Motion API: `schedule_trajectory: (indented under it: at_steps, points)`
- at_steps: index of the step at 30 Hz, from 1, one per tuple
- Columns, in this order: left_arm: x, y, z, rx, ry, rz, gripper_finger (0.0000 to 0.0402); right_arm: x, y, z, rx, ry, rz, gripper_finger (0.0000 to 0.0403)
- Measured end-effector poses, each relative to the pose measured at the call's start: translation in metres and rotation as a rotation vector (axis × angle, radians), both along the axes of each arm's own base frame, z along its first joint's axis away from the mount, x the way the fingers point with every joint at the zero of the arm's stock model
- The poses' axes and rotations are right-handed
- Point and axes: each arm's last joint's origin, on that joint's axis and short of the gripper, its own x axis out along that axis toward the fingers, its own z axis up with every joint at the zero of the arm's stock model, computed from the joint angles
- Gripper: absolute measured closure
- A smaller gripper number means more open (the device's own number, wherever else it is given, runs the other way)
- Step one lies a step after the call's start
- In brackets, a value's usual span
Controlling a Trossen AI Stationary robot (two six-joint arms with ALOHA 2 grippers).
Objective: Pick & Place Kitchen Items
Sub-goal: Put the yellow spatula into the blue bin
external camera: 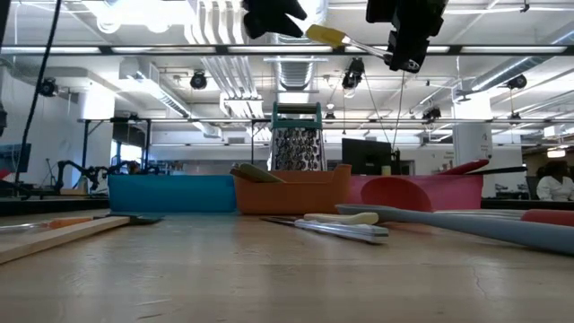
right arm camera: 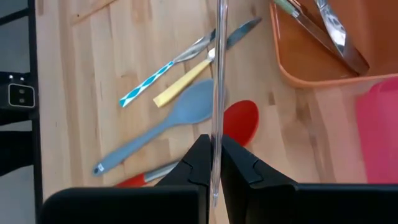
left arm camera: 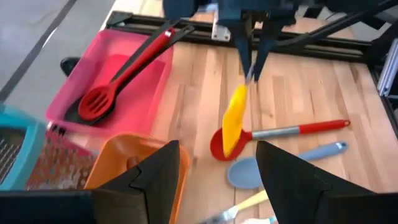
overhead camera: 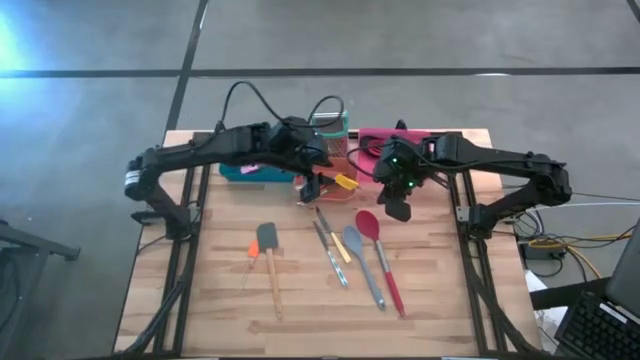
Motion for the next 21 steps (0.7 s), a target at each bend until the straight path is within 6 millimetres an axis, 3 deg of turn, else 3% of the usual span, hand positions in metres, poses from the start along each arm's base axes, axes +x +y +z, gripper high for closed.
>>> schedule_trajectory:
  at_steps: [11,21]
  points:
    - [0.034,0.003,-0.017,-0.041,0.038,-0.079,0.0184,0.003,-0.001,0.001,-0.005,-0.032,-0.001,0.0392]
    - [0.039,0.003,-0.018,-0.046,0.018,-0.091,0.0184,0.004,-0.001,0.001,-0.013,-0.039,0.009,0.0392]
